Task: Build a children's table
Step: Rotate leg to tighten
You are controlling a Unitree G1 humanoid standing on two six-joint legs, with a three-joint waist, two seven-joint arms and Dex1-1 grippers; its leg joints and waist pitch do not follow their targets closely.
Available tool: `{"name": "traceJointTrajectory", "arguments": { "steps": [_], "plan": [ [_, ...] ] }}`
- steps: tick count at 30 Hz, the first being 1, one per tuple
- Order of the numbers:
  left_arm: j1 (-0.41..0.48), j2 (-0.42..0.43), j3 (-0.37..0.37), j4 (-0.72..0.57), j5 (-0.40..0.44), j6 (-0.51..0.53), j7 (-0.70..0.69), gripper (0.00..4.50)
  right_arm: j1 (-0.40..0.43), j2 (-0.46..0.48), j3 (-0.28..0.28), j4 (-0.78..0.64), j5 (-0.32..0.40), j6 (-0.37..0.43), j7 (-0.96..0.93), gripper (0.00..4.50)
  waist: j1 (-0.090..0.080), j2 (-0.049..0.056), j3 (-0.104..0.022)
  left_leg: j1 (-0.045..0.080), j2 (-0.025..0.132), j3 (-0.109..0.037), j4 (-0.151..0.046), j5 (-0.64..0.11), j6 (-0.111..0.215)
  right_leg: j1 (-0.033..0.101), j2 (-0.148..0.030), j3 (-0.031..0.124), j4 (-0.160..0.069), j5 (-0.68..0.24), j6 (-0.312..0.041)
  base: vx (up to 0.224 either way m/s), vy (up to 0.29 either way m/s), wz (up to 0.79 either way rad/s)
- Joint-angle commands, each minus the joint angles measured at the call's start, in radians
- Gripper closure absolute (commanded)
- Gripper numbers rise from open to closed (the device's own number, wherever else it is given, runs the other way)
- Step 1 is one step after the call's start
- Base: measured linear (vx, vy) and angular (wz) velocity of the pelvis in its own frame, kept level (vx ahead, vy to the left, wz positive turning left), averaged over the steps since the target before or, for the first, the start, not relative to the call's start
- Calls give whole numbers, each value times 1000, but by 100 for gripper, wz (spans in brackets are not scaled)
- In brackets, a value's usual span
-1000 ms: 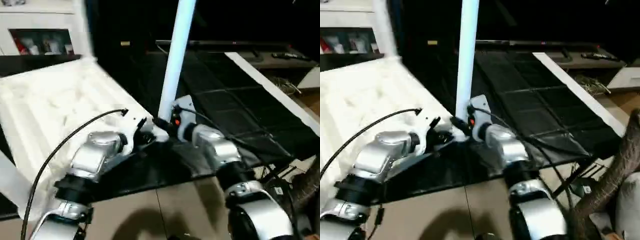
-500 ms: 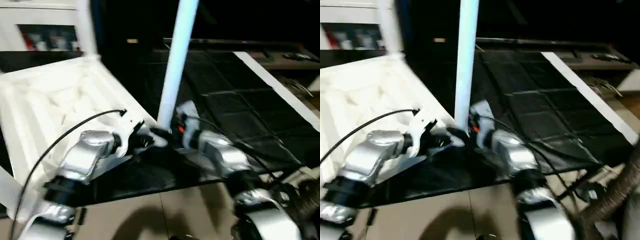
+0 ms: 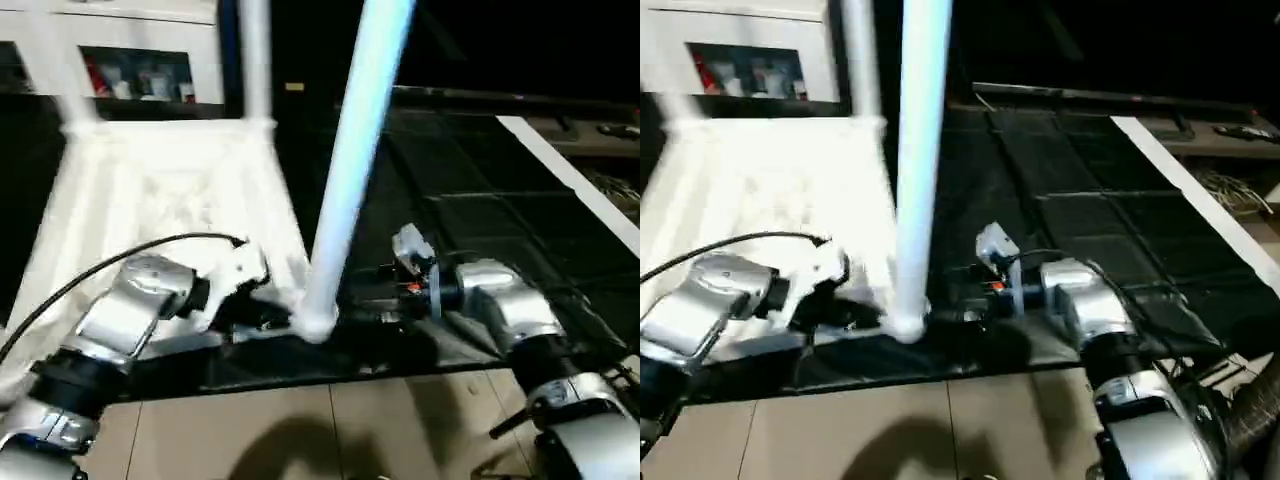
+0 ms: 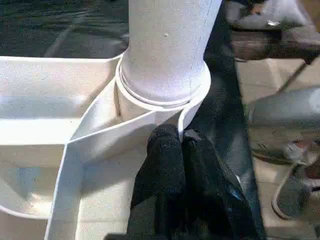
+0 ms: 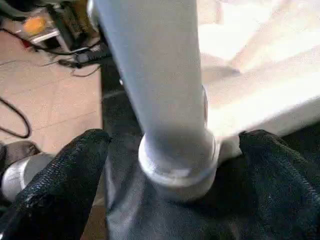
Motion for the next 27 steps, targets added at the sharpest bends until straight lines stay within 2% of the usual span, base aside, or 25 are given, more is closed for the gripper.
{"name": "traceJointTrajectory", "arguments": {
  "steps": [1,5,8,17,27],
  "plan": [
    [-15,-14,-64,-10,5,-26,-55,450,-18,-10,8,10,-4,-18,23,4,-7,9,-62,-22,-54,59,-68,-144,55,81,-16,31,-56,-261,-202,0,0,0],
    [-22,-15,-82,-5,5,-52,-83,450,-36,10,18,43,-10,-55,27,4,0,11,-64,-24,-55,58,-68,-130,43,83,-18,32,-52,-249,-201,0,0,0],
    [-35,-28,-93,15,17,-75,-83,450,-50,25,43,71,-16,-55,68,36,0,10,-64,-27,-56,58,-67,-129,41,85,-16,31,-52,-247,-200,0,0,0],
    [-47,-23,-94,46,25,-105,-88,450,-59,37,60,111,-27,-84,90,118,2,10,-64,-27,-55,57,-68,-138,34,85,-17,31,-53,-274,-188,0,0,0],
    [-52,-19,-101,67,30,-123,-95,450,-59,42,65,127,-30,-88,120,205,2,16,-65,-26,-55,57,-67,-142,32,85,-16,31,-52,-259,-195,0,0,0]
  ]
}}
